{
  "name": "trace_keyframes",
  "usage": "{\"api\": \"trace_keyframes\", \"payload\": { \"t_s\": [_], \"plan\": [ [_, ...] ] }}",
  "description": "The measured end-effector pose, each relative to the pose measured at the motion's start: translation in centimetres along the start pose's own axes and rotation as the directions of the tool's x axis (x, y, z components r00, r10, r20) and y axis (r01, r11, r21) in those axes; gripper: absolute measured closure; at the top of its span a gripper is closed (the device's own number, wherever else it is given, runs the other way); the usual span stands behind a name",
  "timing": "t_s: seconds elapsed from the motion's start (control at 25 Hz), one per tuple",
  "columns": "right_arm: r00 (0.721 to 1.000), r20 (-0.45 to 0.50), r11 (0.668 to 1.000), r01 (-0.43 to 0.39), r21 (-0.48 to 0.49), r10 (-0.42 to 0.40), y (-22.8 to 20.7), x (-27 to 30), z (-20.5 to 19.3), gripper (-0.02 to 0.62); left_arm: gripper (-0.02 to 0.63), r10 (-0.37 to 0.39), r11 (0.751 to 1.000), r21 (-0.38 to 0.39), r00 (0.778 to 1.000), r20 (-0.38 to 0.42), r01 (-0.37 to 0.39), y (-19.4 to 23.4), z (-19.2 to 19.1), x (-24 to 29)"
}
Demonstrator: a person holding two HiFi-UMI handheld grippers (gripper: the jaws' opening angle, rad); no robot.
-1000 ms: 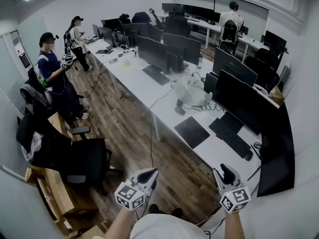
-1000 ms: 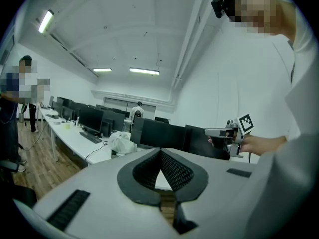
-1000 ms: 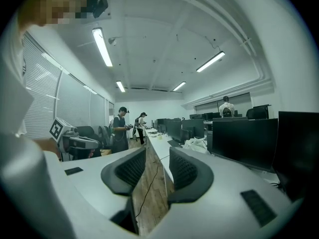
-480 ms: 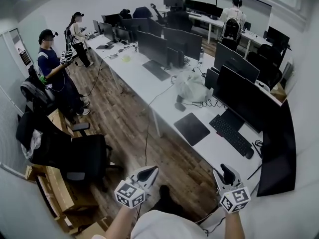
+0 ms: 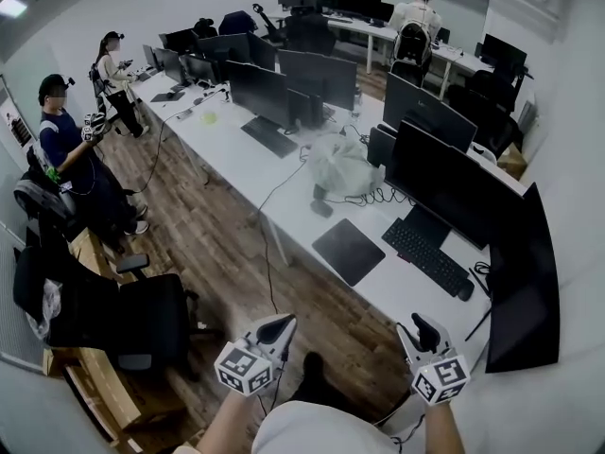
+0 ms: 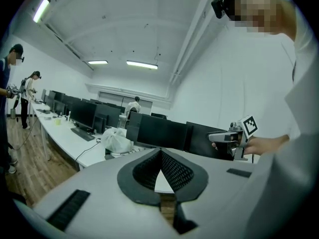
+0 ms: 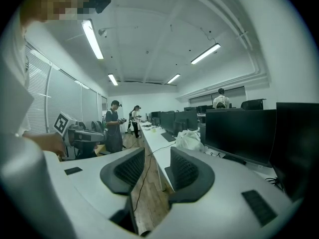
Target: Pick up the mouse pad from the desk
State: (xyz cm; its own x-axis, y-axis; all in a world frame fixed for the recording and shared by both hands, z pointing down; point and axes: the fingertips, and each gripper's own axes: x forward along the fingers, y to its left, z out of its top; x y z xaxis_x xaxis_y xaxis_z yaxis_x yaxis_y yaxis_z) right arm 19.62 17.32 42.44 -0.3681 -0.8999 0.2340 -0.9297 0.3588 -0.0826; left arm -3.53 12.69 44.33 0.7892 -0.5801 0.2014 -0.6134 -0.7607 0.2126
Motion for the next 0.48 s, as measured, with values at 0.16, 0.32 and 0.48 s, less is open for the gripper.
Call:
{"api": "trace_keyframes", "payload": {
  "t_s": [0.16,0.32,0.48],
  "plan": [
    [1.000,-0.011,1.000,0.020,0.002,-0.020,-1.3,2.7,0.6,0.419,0.589,-0.038,0.999,0.013,0.999,-0.012,0.038,2.1,0.8,3.1],
    [0.999,-0.018,0.999,0.038,0.004,-0.038,-2.5,5.5,1.1,0.419,0.589,-0.076,0.997,0.023,0.997,-0.027,0.077,4.2,1.5,5.6],
    [0.998,-0.027,0.998,0.056,0.005,-0.056,-3.5,8.4,1.6,0.420,0.589,-0.105,0.994,0.029,0.994,-0.037,0.106,6.5,2.0,7.8]
  ]
}}
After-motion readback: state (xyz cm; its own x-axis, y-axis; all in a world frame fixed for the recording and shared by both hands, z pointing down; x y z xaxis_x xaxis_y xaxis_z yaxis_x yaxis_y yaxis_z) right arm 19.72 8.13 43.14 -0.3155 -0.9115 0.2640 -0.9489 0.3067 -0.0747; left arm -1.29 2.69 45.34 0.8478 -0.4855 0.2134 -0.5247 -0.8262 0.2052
